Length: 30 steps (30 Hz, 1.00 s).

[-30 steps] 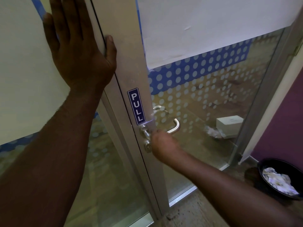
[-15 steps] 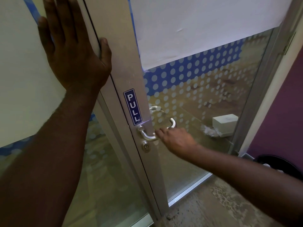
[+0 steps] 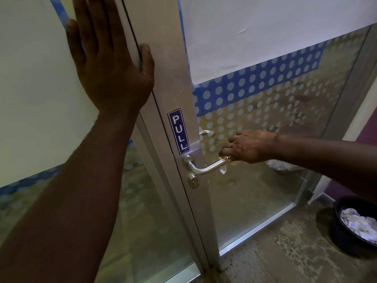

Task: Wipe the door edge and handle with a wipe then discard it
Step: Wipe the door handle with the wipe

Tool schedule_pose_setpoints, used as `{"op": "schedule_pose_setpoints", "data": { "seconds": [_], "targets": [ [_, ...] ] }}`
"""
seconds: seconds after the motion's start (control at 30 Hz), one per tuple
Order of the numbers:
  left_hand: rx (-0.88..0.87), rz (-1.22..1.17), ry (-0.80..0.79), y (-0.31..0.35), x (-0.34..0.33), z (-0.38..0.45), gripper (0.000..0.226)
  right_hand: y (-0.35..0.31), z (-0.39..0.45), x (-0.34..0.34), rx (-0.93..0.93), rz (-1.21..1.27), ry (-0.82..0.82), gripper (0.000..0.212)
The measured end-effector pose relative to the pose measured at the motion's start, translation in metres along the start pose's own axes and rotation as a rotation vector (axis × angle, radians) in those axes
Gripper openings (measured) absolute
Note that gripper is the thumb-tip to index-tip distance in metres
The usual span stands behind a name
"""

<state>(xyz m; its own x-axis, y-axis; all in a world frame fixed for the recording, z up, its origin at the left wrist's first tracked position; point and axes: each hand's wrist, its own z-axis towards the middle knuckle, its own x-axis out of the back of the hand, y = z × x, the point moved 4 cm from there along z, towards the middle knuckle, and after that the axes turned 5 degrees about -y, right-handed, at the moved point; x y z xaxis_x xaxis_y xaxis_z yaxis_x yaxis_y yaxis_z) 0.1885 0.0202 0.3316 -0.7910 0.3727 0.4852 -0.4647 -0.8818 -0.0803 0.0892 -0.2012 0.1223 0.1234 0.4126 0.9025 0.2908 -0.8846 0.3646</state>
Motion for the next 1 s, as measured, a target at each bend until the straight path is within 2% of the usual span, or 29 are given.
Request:
{"op": "schedule_pose_setpoints", "data": {
  "seconds": [0.1,0.23,0.3,0.37,0.43,0.47,0.57,0.67,0.73,0.8,0.9,1.0],
  "targets": [
    [0.014,0.006,-0.034,0.000,-0.001,0.000,0.079,0.002,-0.001,0.001,-0.029,0.122,0.022,0.037],
    [0.014,0.013,-0.044,0.000,-0.002,0.000,0.079,0.010,0.001,-0.005,-0.190,0.392,0.040,0.034],
    [0.016,0.014,-0.048,0.000,-0.002,0.000,0.079,0.012,0.005,-0.011,-0.307,0.603,0.055,0.027],
    [0.021,0.016,-0.048,0.000,-0.002,0.001,0.080,0.009,0.007,-0.017,-0.444,0.866,0.151,0.024],
    [0.020,0.018,-0.043,-0.001,-0.002,0.001,0.079,0.000,0.005,-0.028,-0.625,1.274,0.339,0.029],
    [0.018,0.019,-0.036,-0.001,-0.002,0.001,0.079,-0.007,0.004,-0.035,-0.698,1.569,0.452,0.032],
    [0.014,0.026,-0.016,0.000,-0.002,0.001,0.078,-0.036,0.011,-0.051,-0.718,2.427,0.680,0.032],
    [0.013,0.029,0.001,-0.001,-0.002,0.002,0.078,-0.069,0.021,-0.056,-0.706,2.825,0.812,0.027],
    [0.013,0.034,0.022,-0.001,-0.001,0.001,0.078,-0.089,0.023,-0.051,-0.680,2.958,0.915,0.029],
    [0.010,0.040,0.039,-0.001,-0.001,0.001,0.077,-0.106,0.027,-0.045,-0.684,2.967,0.977,0.034],
    [0.007,0.046,0.045,0.001,-0.001,0.001,0.077,-0.135,0.042,-0.035,-0.742,2.841,0.929,0.038],
    [0.006,0.045,0.055,0.000,-0.001,0.000,0.077,-0.158,0.055,-0.021,-0.764,2.723,0.872,0.033]
  ]
}}
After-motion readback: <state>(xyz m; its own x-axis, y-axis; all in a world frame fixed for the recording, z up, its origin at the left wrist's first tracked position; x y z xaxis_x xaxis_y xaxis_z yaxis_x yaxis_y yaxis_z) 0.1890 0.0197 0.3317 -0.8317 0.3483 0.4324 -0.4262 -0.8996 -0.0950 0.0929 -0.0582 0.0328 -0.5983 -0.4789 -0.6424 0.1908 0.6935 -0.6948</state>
